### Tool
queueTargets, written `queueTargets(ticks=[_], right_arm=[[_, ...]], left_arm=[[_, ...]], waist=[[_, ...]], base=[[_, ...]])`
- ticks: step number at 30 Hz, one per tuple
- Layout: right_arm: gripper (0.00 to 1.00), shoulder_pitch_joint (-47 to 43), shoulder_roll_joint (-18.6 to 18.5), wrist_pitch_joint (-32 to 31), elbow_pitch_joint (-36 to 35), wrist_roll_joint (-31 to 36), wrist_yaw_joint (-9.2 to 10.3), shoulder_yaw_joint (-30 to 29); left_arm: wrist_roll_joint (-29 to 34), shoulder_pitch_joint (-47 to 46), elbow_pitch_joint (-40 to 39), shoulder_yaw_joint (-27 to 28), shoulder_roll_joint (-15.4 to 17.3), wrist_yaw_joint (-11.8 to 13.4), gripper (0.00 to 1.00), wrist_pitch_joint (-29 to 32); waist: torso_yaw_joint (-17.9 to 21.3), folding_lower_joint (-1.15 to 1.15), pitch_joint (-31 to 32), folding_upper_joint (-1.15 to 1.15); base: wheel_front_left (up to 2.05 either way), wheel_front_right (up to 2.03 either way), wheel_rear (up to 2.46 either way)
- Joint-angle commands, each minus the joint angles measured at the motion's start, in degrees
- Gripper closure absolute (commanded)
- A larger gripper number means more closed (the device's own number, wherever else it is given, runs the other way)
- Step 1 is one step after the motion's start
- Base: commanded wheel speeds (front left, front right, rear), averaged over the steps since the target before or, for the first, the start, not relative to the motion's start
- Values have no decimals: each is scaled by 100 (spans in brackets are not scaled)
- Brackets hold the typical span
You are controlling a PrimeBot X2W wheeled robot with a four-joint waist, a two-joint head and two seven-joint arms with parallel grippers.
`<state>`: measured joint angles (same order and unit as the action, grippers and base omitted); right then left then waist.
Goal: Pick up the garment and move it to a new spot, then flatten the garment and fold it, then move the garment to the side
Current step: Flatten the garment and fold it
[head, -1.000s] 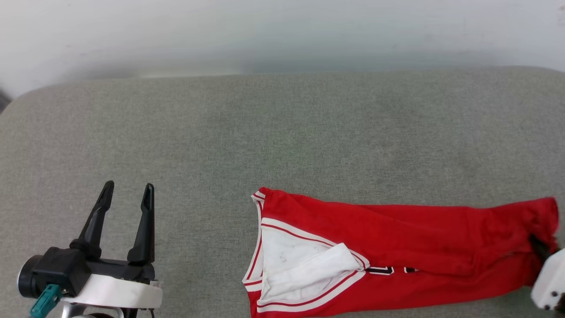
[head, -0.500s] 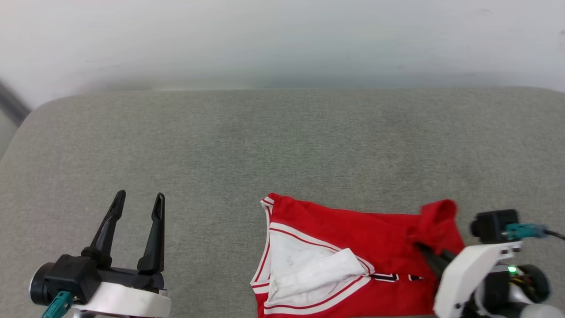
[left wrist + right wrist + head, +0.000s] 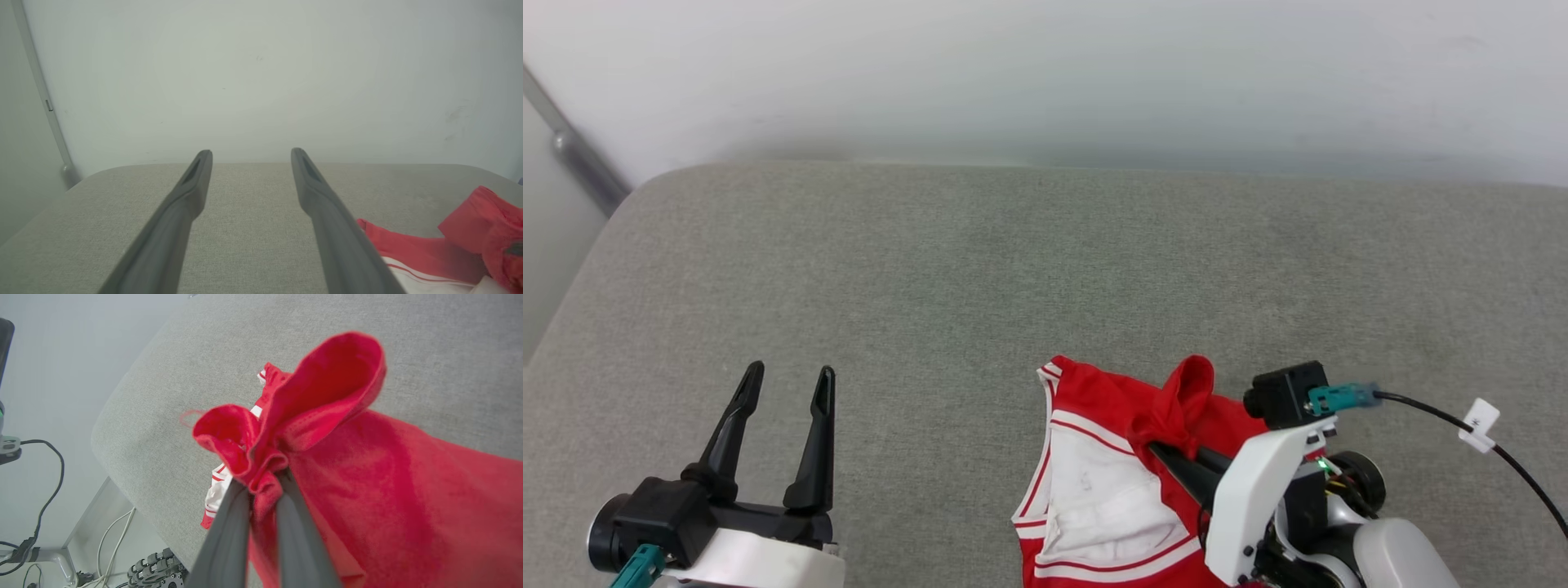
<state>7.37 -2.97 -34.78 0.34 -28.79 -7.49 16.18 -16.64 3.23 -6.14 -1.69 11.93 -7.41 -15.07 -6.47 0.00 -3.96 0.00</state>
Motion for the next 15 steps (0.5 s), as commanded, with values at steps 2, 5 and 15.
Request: queueTargets(ticks=[2, 5, 15], right_arm=[[100, 172, 15, 150, 225, -54, 0, 73], [100, 347, 17, 271, 590, -170, 0, 231], [0, 638, 14, 586, 1253, -269, 1, 1057]], left_arm=[[-17, -13, -4, -21, 7, -10, 0, -12], [-25, -34, 9, -23, -6, -10, 0, -12], [-59, -49, 82, -56, -4, -10, 0, -12]], waist=[[-60, 0, -22, 0], [-124, 0, -49, 0], [-220, 0, -76, 0]], base=[[0, 0, 0], [0, 0, 0], [0, 0, 0]])
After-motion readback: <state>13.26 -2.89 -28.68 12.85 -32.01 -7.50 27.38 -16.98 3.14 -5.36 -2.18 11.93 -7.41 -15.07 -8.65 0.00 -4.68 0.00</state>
